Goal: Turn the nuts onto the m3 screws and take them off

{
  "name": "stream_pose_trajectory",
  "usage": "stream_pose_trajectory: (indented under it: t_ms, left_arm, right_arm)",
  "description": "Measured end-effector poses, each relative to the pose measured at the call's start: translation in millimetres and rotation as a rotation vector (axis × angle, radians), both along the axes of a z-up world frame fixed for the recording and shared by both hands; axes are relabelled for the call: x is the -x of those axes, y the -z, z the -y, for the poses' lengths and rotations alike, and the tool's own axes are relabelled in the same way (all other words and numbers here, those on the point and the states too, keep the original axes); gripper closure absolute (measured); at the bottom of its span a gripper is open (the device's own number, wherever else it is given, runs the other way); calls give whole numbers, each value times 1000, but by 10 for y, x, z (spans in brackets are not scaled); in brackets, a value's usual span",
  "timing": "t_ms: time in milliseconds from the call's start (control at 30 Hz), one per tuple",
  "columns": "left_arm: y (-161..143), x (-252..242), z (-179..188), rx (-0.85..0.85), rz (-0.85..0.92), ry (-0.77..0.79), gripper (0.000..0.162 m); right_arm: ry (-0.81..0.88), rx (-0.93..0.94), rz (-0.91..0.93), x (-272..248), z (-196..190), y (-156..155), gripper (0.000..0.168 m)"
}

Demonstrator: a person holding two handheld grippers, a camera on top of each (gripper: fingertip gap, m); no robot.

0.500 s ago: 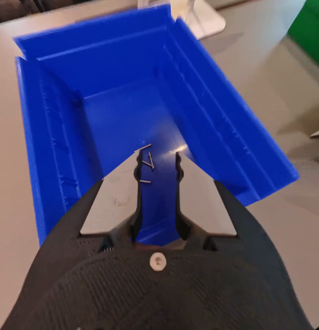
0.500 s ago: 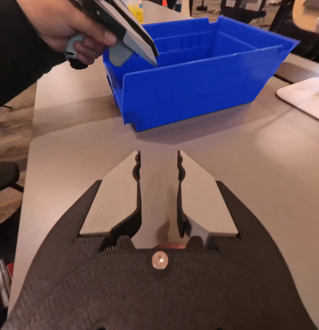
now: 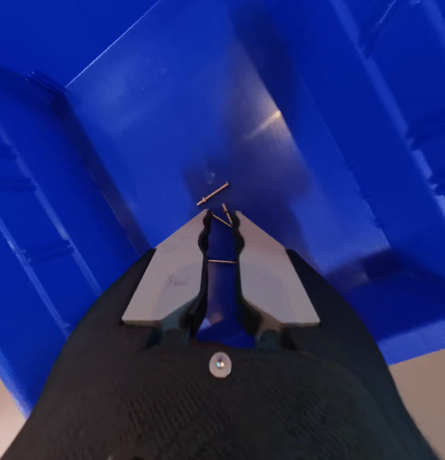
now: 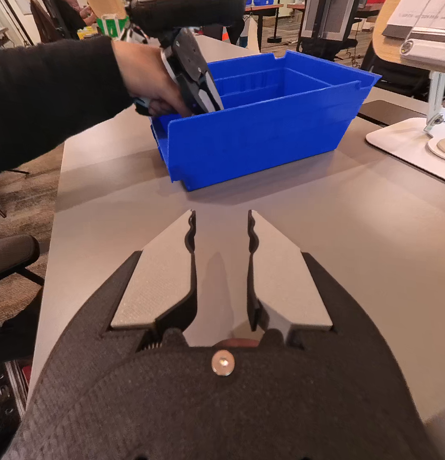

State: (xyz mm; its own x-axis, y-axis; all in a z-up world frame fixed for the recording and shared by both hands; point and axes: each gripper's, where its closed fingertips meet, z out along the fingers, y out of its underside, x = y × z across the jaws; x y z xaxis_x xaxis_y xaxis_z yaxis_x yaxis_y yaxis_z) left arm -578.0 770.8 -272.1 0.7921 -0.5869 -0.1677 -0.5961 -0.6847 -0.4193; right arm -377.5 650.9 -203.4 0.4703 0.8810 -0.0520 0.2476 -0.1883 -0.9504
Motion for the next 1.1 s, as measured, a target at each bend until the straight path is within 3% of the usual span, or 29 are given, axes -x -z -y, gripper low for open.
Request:
stream_pose_trajectory:
  t_ms: [167,700,800,900,1033,1100]
  left_arm:
    - [18,83,36,-2,-63,23,159]
    - [-372,-43,155,-190,98,69,161]
    - [-603,-220,194,-277,224,94,161]
    - [-1021,-506,324,-401,407,166,161]
    - [-1733,-1106,796,-465,881,309,161]
    - [-1882,-1378,1013,-477,1017,370,161]
  right_arm:
    - [-5,-26,-1,10,48,-47,130]
    - [1,32,-37,-30,16,-36,130]
    - [-10,27,-46,-30,31,-67,129]
    - [-32,22,-80,-42,55,-151,129]
    - [-127,49,-148,-8,176,-262,130]
    - [-172,59,-201,8,237,-353,130]
